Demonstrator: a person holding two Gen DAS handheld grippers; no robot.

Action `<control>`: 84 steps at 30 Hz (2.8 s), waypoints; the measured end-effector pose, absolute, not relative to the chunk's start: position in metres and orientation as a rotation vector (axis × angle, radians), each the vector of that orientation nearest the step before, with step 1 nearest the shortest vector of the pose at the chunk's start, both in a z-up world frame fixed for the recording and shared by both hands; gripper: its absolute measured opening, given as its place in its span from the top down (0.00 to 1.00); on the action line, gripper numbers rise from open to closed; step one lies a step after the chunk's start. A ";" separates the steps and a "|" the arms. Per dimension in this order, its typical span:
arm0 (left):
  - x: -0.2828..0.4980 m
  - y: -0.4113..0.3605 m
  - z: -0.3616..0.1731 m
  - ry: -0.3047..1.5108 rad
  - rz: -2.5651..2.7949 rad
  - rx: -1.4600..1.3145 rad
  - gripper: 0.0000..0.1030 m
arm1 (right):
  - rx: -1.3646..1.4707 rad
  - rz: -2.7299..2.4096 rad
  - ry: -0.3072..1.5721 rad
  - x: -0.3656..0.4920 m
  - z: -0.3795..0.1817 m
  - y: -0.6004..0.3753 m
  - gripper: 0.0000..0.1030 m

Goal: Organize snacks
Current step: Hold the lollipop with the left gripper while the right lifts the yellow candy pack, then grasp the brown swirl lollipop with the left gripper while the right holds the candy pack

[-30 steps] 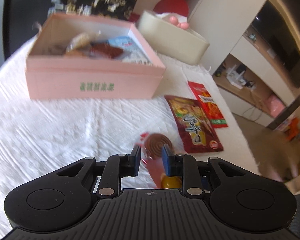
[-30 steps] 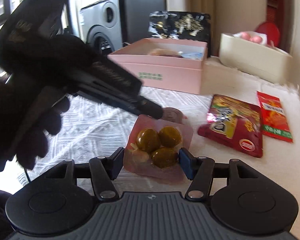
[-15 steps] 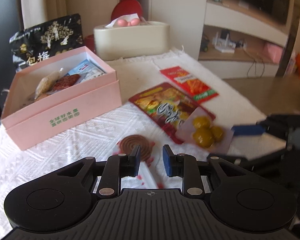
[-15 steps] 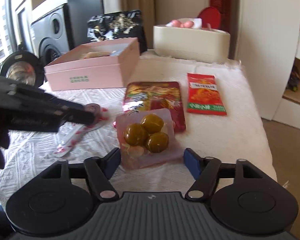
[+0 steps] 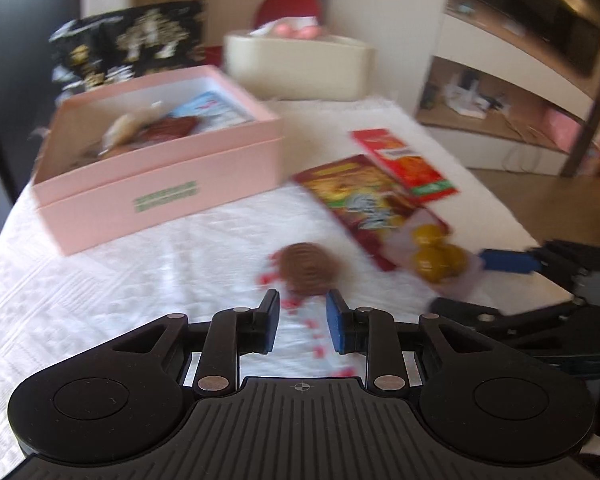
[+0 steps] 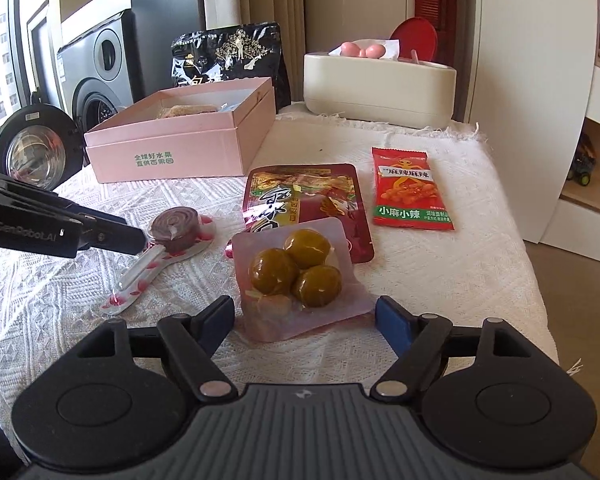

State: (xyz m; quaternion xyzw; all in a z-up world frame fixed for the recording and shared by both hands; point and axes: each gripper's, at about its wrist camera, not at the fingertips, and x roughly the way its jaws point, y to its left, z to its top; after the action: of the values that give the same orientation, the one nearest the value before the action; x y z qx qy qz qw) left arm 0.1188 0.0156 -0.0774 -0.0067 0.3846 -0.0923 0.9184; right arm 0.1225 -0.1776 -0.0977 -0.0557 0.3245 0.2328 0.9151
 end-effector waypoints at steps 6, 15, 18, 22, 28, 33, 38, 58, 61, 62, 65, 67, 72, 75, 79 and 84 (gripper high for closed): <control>0.114 -0.014 -0.089 0.796 -0.184 0.161 0.66 | -0.108 0.481 0.667 0.123 -0.098 -0.178 0.23; 0.121 0.020 -0.088 0.823 -0.124 0.113 0.69 | -0.109 0.482 0.667 0.123 -0.098 -0.178 0.23; 0.121 0.012 -0.089 0.831 -0.198 0.122 0.68 | -0.116 0.482 0.668 0.123 -0.098 -0.178 0.22; 0.127 0.009 -0.090 0.841 -0.264 0.091 0.68 | -0.124 0.482 0.668 0.122 -0.098 -0.176 0.20; 0.136 0.015 -0.088 0.874 -0.301 0.026 0.58 | -0.139 0.487 0.670 0.121 -0.098 -0.174 0.17; 0.133 0.002 -0.090 0.868 -0.335 0.098 0.39 | -0.142 0.489 0.671 0.121 -0.098 -0.174 0.16; 0.138 0.007 -0.089 0.880 -0.339 0.069 0.39 | -0.143 0.488 0.670 0.120 -0.098 -0.173 0.16; 0.186 0.006 -0.094 0.819 -0.175 0.053 0.43 | -0.164 0.576 0.732 0.125 -0.096 -0.171 0.00; 0.185 0.004 -0.094 0.828 -0.182 0.068 0.42 | -0.184 0.579 0.739 0.126 -0.096 -0.169 0.00; 0.184 0.004 -0.093 0.831 -0.183 0.075 0.42 | -0.186 0.581 0.739 0.126 -0.096 -0.169 0.00; 0.183 0.003 -0.093 0.835 -0.183 0.078 0.42 | -0.191 0.590 0.732 0.125 -0.096 -0.169 0.00; 0.182 0.004 -0.094 0.828 -0.185 0.076 0.42 | -0.188 0.593 0.726 0.124 -0.096 -0.170 0.00; 0.177 0.006 -0.094 0.823 -0.209 0.090 0.42 | -0.185 0.560 0.701 0.123 -0.090 -0.174 0.08; 0.170 0.007 -0.095 0.812 -0.224 0.106 0.42 | -0.196 0.515 0.662 0.129 -0.085 -0.175 0.08; 0.158 0.012 -0.094 0.794 -0.237 0.089 0.44 | -0.193 0.518 0.679 0.142 -0.087 -0.172 0.15; 0.139 0.027 -0.091 0.789 -0.236 0.006 0.52 | -0.193 0.536 0.708 0.147 -0.087 -0.162 0.31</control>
State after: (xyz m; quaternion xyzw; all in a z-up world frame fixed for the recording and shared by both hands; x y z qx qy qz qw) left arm 0.1395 0.0267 -0.0914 0.0031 0.3834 -0.1145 0.9165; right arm 0.1472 -0.1623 -0.0868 -0.0932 0.3419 0.2587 0.8986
